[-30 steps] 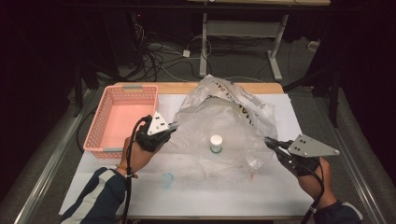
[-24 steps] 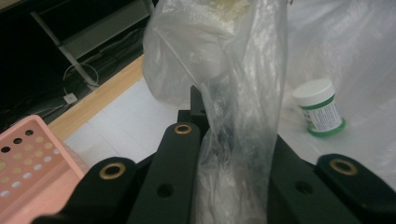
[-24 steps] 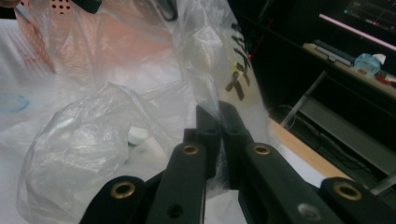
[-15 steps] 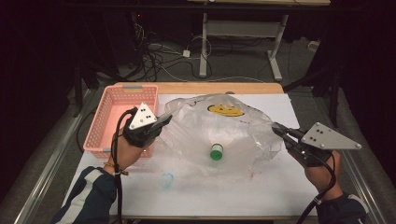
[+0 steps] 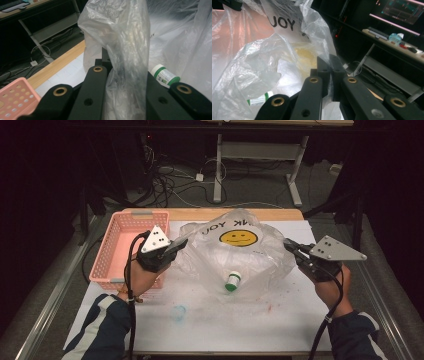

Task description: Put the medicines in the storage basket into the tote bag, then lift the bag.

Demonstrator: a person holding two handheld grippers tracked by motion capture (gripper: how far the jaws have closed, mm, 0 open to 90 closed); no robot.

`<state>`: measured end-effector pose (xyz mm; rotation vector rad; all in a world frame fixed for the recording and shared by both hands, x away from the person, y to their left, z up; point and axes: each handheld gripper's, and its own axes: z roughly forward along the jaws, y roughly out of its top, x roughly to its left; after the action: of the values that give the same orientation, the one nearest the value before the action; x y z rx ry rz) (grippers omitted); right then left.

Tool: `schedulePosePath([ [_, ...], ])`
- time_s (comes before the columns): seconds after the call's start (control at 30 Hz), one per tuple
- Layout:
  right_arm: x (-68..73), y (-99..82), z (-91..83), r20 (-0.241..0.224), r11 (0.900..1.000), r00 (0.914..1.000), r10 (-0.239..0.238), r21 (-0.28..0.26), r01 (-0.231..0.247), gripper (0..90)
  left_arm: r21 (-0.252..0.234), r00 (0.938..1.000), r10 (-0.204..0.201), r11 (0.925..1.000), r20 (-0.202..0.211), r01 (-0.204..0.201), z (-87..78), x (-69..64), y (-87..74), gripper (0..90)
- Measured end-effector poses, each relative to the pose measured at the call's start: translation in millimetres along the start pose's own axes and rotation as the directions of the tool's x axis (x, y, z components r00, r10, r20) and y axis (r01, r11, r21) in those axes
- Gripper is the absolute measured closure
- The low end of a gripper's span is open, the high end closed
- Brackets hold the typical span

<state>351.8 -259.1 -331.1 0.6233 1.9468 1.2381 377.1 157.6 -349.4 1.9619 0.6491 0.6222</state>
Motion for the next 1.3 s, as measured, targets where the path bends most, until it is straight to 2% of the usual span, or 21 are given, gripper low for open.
schedulePosePath([
  [0.27, -8.5, -5.2, 19.8, 0.018, 0.9998, 0.9998, 0.013, 0.012, -0.013, 90.0, -0.001, 0.9999, -0.006, 1.0, -0.014, 0.006, 11.0, 2.3, 0.0, 86.3],
  [0.47, -13.4, -4.5, 23.5, 0.03, 0.9998, 0.9993, 0.02, 0.007, -0.02, 90.0, -0.014, 0.9999, 0.004, 0.9999, -0.016, -0.004, 5.3, 1.2, 3.2, 86.3],
  [0.6, -16.6, 2.8, 27.7, 0.038, 1.0, 0.9993, -0.005, 0.0, 0.005, 90.0, -0.023, 0.9996, 0.001, 0.9997, -0.028, -0.002, 3.9, 2.4, 6.4, 86.4],
  [0.7, -17.1, 8.9, 29.6, 0.039, 1.0, 0.9992, -0.005, -0.003, 0.005, 90.0, -0.042, 0.9996, 0.002, 0.9991, -0.027, -0.003, -1.6, 0.1, 9.5, 86.4],
  [0.87, -16.8, 20.7, 22.4, 0.04, 0.9993, 0.9992, 0.0, -0.037, 0.001, 90.0, -0.057, 0.9989, 0.024, 0.998, -0.039, -0.026, -13.5, -1.3, 14.2, 86.4],
  [1.03, -24.4, 30.5, 29.2, 0.061, 0.9993, 0.9981, -0.003, -0.037, 0.005, 90.0, -0.033, 0.9965, 0.024, 0.9991, -0.08, -0.027, -16.4, 7.0, 18.3, 86.3],
  [1.13, -28.8, 38.5, 32.9, 0.074, 0.9994, 0.9972, -0.012, -0.032, 0.015, 90.0, -0.044, 0.996, 0.015, 0.9988, -0.088, -0.019, -19.8, 12.0, 22.8, 86.3],
  [1.2, -30.4, 44.9, 33.1, 0.08, 0.9992, 0.9966, -0.022, -0.031, 0.025, 90.0, -0.052, 0.9948, 0.024, 0.9982, -0.099, -0.029, -21.2, 13.2, 26.5, 86.3],
  [1.3, -35.8, 48.9, 39.1, 0.097, 0.9994, 0.9948, -0.03, -0.016, 0.032, 90.0, -0.031, 0.993, 0.035, 0.9988, -0.113, -0.039, -15.5, 19.3, 32.9, 86.3],
])
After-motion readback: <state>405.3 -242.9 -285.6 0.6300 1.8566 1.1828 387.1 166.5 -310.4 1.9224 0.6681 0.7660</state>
